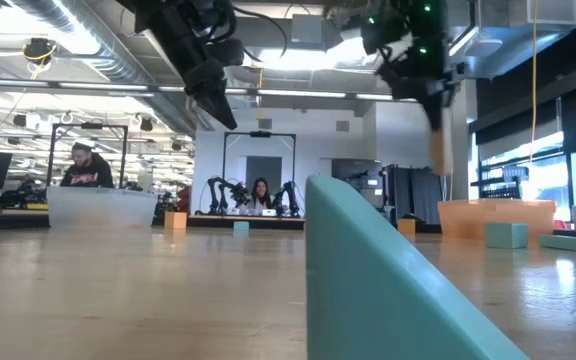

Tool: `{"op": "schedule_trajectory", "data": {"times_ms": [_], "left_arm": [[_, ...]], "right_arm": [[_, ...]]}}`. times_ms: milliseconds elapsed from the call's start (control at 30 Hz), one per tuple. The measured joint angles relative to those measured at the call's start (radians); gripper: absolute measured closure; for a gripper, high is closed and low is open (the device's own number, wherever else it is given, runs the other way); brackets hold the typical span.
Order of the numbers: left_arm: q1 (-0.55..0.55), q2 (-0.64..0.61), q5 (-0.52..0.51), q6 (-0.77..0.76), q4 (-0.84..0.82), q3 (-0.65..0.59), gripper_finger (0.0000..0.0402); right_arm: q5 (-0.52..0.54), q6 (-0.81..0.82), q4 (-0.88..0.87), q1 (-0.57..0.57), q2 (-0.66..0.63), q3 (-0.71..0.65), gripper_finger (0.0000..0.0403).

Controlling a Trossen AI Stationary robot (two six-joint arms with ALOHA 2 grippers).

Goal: Sort & place blocks by color
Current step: Put the brown block into the orange bin

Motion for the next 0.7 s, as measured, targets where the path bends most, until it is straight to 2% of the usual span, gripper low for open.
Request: {"op": "schedule_trajectory", "data": {"times_ms": [133,400,700], "left_arm": [[-0.001,0.000,0.002,-0.008,0.007,0.000,0.0248],[-0.001,0.000,0.007,-0.034,0.029,0.000,0.0248],[-0.001,0.000,0.007,-0.061,0.029,0.000,0.0248]], "right_arm": [[0.037,0.051,-0.086,-0.077,0.000,0.000,0.0344],[0.046,-0.009,-0.060,-0.229,0.004,-0.041,0.0344],[-0.008,-0.171,0.164,-0.375,0.005,-0.239,0.0344]]}}
